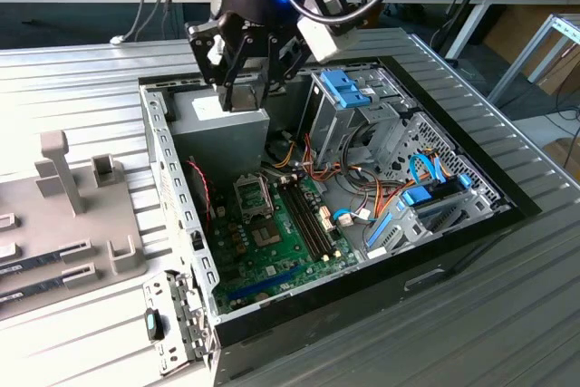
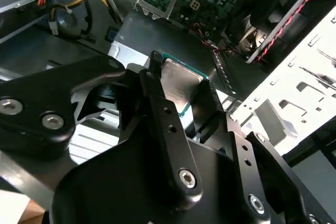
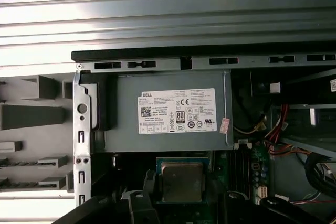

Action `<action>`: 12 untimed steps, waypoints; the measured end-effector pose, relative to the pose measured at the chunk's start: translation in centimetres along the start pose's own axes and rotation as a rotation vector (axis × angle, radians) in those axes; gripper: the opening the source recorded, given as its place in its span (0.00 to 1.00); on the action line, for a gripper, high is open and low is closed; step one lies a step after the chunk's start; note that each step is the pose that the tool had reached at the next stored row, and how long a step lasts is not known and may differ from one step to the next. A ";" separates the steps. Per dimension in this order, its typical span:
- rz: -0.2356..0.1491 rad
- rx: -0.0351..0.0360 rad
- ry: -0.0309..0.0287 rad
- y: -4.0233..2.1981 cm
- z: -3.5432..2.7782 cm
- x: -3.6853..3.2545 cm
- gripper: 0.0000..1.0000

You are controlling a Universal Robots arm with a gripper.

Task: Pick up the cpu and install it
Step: 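Pick up the cpu and move it towards the insertion slot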

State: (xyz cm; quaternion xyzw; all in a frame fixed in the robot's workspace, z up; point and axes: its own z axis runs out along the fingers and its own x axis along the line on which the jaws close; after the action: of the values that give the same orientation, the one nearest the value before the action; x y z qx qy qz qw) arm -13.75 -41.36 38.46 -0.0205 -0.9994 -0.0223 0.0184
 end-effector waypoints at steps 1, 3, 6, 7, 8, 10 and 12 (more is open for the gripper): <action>0.000 0.0001 0.0001 0.01 -0.01 -0.19 0.47; 0.000 0.0001 0.0001 0.02 -0.02 -0.55 0.47; 0.000 0.0000 0.0000 0.05 -0.04 -1.30 0.47; 0.000 0.0001 0.0000 0.06 -0.05 -1.53 0.47; 0.000 0.0000 0.0001 0.08 -0.06 -1.87 0.47; 0.000 0.0000 0.0000 0.10 -0.08 -2.37 0.47; 0.000 0.0001 0.0001 0.12 -0.10 -2.81 0.47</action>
State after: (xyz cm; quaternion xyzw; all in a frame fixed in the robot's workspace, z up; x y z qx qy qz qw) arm -10.94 -41.36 38.46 -0.0205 -0.9994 -0.0223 0.0184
